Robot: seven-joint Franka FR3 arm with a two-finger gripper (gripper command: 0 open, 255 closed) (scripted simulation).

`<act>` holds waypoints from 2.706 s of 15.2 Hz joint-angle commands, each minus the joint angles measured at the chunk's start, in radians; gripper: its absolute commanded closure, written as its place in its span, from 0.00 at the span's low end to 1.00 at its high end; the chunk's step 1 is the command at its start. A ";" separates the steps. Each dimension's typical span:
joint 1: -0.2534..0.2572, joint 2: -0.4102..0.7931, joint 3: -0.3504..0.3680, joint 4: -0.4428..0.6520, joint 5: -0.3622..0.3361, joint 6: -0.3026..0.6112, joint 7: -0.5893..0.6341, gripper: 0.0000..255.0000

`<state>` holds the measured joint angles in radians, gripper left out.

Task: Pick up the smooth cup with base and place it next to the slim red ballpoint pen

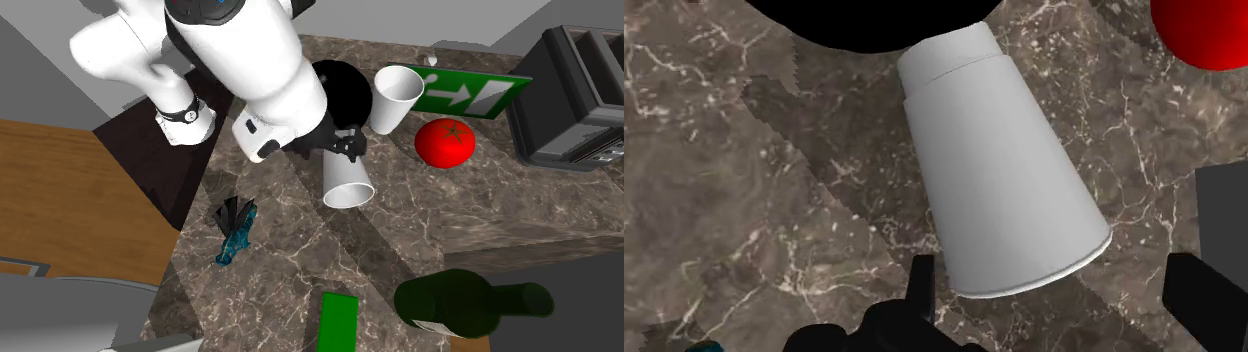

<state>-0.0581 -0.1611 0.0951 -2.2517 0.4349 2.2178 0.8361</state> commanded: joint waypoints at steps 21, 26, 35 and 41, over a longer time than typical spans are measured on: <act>-0.109 0.925 -0.041 0.996 0.026 -1.038 0.158 0.00; -0.109 0.925 -0.041 0.996 0.026 -1.038 0.158 1.00; -0.110 0.914 -0.040 1.004 0.028 -1.055 0.167 1.00; -0.116 0.887 -0.036 1.037 0.039 -1.109 0.197 1.00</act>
<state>-0.1729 0.7305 0.0581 -1.2205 0.4717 1.1193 1.0285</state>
